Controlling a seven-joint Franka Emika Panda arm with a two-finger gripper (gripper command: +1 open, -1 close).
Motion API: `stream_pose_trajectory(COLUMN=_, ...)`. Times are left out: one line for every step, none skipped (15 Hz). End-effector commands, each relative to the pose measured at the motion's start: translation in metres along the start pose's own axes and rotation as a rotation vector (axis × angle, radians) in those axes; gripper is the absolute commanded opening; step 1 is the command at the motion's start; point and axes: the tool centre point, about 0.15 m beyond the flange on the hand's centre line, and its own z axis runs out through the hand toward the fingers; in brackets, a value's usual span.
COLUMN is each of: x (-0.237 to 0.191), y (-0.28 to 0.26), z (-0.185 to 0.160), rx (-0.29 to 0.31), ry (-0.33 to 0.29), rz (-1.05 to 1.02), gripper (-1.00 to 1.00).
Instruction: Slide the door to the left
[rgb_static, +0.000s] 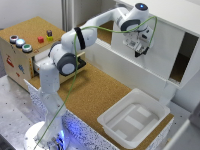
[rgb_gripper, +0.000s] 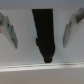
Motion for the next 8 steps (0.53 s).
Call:
stream_pose_trajectory(x=0.008, y=-0.095, z=-0.004, rx=-0.323, ry=0.088, rz=0.034, gripper=1.00)
stream_pose_trajectory(x=0.003, y=-0.101, z=-0.005, rx=-0.357, ry=0.099, rz=0.031, gripper=1.00)
stream_pose_trajectory(x=-0.001, y=-0.104, z=-0.004, rx=-0.376, ry=0.102, rz=0.032, gripper=1.00)
stream_pose_trajectory(x=-0.004, y=-0.102, z=-0.004, rx=-0.369, ry=0.104, rz=0.040, gripper=1.00)
stream_pose_trajectory(x=-0.005, y=-0.100, z=-0.003, rx=-0.371, ry=0.101, rz=0.049, gripper=1.00)
stream_pose_trajectory(x=-0.006, y=-0.096, z=-0.005, rx=-0.371, ry=0.110, rz=0.069, gripper=1.00)
stream_pose_trajectory(x=-0.007, y=-0.090, z=-0.008, rx=-0.371, ry=0.124, rz=0.087, gripper=1.00)
stream_pose_trajectory(x=-0.007, y=-0.089, z=-0.008, rx=-0.367, ry=0.129, rz=0.097, gripper=1.00)
